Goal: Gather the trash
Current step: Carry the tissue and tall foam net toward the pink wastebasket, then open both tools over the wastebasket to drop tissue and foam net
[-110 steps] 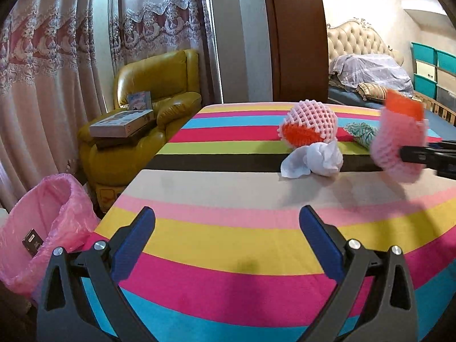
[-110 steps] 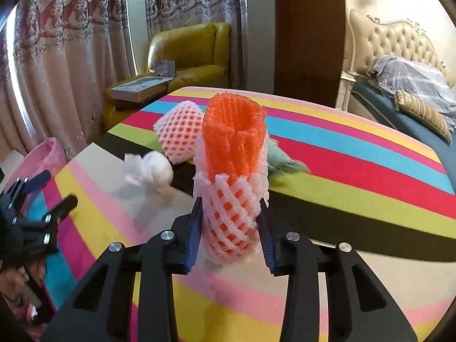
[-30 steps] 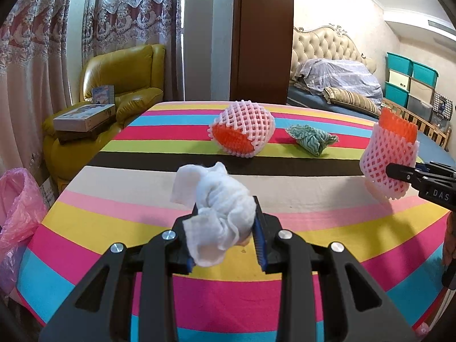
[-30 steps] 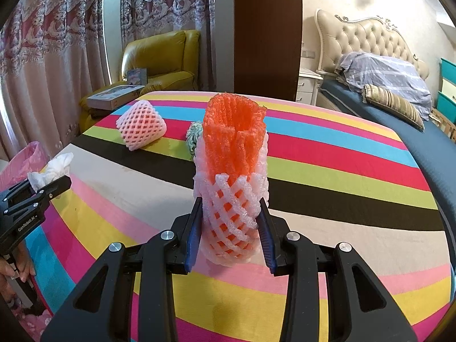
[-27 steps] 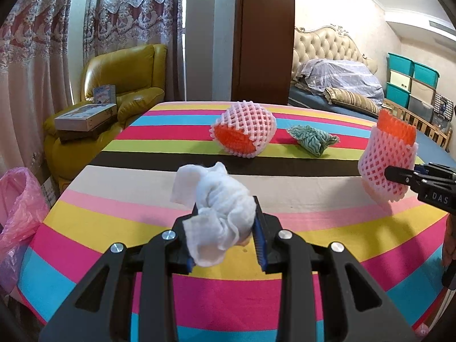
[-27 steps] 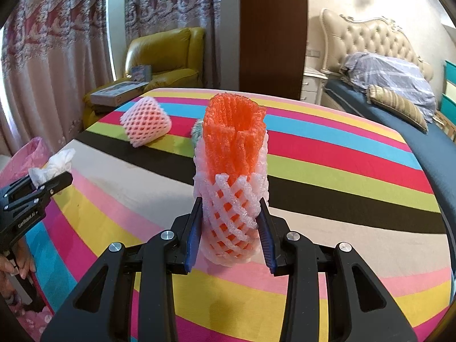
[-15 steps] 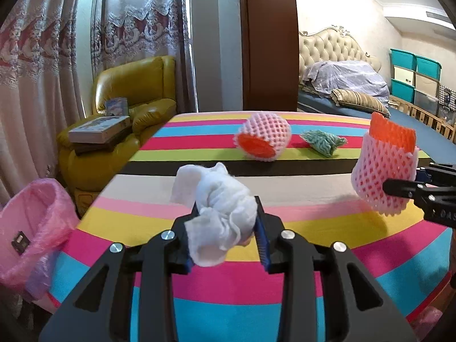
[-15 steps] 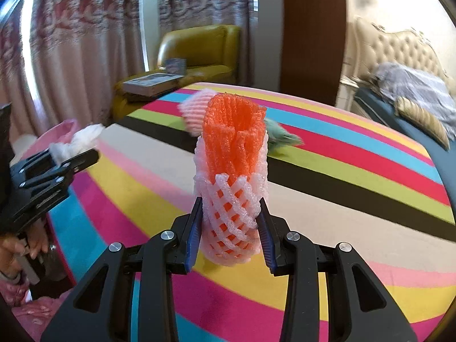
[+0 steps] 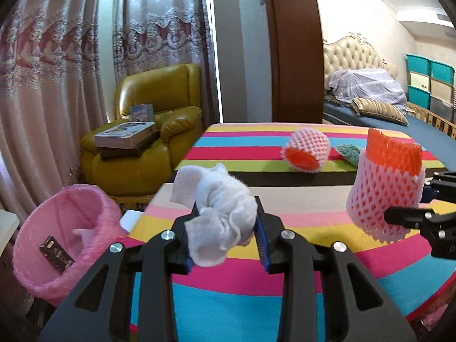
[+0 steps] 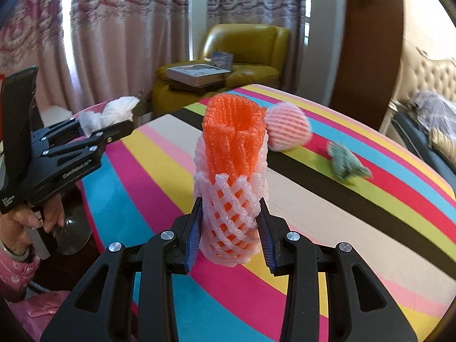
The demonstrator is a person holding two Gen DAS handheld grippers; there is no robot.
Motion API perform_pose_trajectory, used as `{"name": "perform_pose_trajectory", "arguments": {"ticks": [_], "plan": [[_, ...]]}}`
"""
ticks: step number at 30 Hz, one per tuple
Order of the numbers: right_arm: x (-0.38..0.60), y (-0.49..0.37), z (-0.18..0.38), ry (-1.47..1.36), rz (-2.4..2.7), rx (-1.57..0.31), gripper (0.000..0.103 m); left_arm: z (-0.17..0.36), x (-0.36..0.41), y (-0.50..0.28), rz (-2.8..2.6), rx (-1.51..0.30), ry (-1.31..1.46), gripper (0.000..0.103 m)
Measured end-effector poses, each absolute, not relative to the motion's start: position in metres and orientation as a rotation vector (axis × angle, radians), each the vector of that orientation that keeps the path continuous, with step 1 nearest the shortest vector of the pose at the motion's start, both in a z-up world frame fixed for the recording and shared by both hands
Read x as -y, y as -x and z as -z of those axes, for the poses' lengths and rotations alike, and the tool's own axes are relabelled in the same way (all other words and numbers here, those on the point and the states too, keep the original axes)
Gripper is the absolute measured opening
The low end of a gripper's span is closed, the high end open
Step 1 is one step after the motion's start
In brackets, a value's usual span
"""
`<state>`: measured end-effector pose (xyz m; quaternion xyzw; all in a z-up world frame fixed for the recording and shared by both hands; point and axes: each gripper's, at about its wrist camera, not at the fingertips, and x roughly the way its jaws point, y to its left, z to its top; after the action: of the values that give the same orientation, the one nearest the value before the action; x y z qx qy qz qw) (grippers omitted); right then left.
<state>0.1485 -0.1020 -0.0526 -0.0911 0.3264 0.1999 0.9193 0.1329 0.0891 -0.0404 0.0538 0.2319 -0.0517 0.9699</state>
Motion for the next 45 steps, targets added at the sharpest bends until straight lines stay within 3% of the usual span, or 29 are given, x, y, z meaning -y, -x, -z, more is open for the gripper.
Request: {"name": "perform_pose_trajectory", "arguments": {"ticks": [14, 29, 40, 43, 44, 45], "plan": [[-0.003, -0.165, 0.036, 0.324, -0.629, -0.657, 0.036, 0.024, -0.172, -0.123, -0.068, -0.438, -0.052, 0.033], [-0.129, -0.198, 0.016, 0.342, -0.842, -0.637, 0.037, 0.032, -0.312, -0.091, -0.276, -0.462, 0.082, 0.033], [-0.188, -0.217, 0.022, 0.378, -0.911, -0.611, 0.038, 0.041, -0.368, -0.087, -0.29, -0.468, 0.157, 0.033], [-0.199, -0.22, 0.025, 0.39, -0.909, -0.598, 0.04, 0.042, -0.378, -0.097, -0.283, -0.48, 0.175, 0.033], [-0.202, -0.223, 0.026, 0.392, -0.905, -0.59, 0.043, 0.043, -0.381, -0.1, -0.278, -0.483, 0.185, 0.034], [-0.204, -0.224, 0.027, 0.393, -0.904, -0.584, 0.054, 0.043, -0.385, -0.103, -0.276, -0.482, 0.196, 0.034]]}}
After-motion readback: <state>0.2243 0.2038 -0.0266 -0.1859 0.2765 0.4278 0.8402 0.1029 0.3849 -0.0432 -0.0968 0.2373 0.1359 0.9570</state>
